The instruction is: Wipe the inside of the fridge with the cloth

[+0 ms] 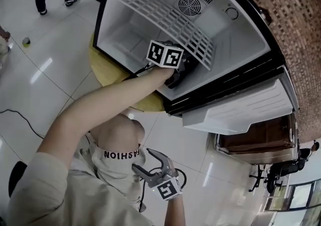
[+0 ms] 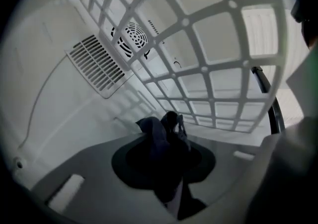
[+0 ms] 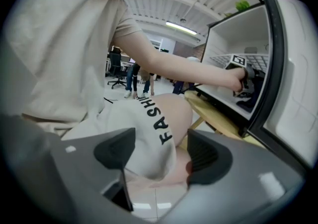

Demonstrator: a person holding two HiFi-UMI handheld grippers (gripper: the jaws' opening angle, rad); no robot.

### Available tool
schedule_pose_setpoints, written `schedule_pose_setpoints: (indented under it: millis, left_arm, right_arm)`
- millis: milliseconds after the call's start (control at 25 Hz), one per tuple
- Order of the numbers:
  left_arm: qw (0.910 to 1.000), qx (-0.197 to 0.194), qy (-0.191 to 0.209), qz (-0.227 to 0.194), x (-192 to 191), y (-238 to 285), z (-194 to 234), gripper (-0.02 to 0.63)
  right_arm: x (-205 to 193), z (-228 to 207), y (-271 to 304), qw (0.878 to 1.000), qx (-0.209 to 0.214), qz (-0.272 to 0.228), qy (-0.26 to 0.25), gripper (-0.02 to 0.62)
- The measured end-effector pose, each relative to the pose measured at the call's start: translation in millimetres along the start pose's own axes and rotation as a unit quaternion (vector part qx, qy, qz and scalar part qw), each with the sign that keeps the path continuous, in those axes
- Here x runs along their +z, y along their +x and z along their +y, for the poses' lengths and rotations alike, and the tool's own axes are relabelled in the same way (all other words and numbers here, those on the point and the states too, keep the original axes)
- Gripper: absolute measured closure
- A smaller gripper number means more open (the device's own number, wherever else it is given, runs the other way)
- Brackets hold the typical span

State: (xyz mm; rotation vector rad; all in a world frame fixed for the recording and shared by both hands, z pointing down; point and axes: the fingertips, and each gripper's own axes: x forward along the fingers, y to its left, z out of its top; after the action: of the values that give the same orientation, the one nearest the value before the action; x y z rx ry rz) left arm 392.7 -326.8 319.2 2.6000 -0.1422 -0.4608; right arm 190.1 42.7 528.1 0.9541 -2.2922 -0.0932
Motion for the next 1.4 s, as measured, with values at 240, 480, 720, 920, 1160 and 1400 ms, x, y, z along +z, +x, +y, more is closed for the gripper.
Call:
schedule_pose_setpoints:
  millis: [240, 480, 720, 920, 1160, 1400]
  left_arm:
    - [0.9974, -0.028, -0.067, 0.000, -0.4, 24.8, -1.8, 0.534]
    - [0.9896, -0.110, -0.086, 0.036, -22.6, -18.1, -47.8, 0.529]
    - [0.9677, -0.216, -0.022, 0.127, -47.3, -81.8, -113.9, 0.526]
    - [0.9906, -0.096, -0.050, 0.084, -29.7, -49.1, -46.1, 0.528]
    - [0.9968, 0.001, -0.037, 0.071, -25.2, -0.9, 22.2, 0.529]
    - [0.9934, 0.028, -0.011, 0.111, -41.6, 26.4, 34.2, 0.529]
  right_arm:
    - [-4.8, 0.6, -0.6, 1.000, 0.002, 0.003, 0.001, 0.268]
    - [-1.3, 4.2, -1.1, 1.000, 0.007, -0.010, -0.004, 0.300]
    - [2.2, 5.6, 3.8, 1.000, 0.019, -0.011, -0.001, 0.300]
    - [4.5, 10.0, 6.2, 1.000, 0.016, -0.008, 0.001, 0.306]
    - [2.8, 12.9, 5.2, 1.000, 0.008, -0.003, 0.003, 0.348]
    - [-0.4, 12.1, 4.4, 1.000, 0.011, 0.000, 0.003, 0.350]
